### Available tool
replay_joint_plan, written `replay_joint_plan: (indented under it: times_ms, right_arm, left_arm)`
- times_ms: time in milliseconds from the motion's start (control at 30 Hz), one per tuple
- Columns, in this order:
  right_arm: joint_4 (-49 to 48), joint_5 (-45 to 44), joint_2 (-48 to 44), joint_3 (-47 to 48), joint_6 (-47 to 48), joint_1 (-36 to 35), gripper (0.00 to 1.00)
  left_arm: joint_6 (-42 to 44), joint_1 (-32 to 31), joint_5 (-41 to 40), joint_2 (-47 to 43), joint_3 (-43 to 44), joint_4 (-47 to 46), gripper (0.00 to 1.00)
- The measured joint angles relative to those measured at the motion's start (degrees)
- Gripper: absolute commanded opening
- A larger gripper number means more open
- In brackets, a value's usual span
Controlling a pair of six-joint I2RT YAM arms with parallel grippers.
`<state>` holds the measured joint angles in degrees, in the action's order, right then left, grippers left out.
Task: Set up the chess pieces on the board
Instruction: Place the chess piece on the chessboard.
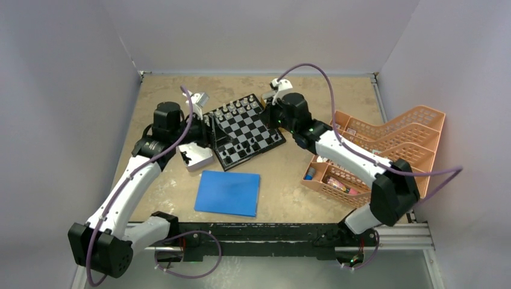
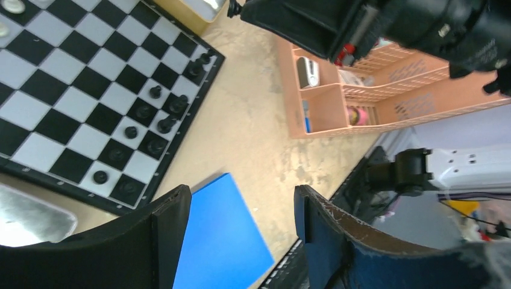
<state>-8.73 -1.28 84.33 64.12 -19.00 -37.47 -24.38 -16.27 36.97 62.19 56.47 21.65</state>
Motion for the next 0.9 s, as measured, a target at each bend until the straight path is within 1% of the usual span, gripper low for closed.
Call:
replay_joint_plan:
  times_ms: [167,367,533,767,900]
  right_arm:
    - [11.9,-5.2,8.7,9.3,3.0,0.0,0.0]
    - [22.0,-8.6,15.6,15.9,4.9,0.7,0.0]
    - [28.1,-11.2,23.4,22.8,6.4,1.2,0.0]
    - [34.5,-12.4,30.1,28.8,8.2,1.9,0.02]
    - [36.4,-12.7,32.1,30.1,9.1,2.4,0.03]
  left_arm:
    - [5.6,0.0,-5.0,-5.1,-3.5,2.5,0.63]
    - [9.0,0.0,-9.0,-6.9,-5.0,3.7,0.63]
    - [10.4,0.0,-9.6,-7.7,-5.7,3.5,0.63]
    - [10.8,0.0,-9.8,-7.5,-5.7,3.8,0.64]
    - [11.2,0.0,-9.7,-7.5,-5.7,3.8,0.64]
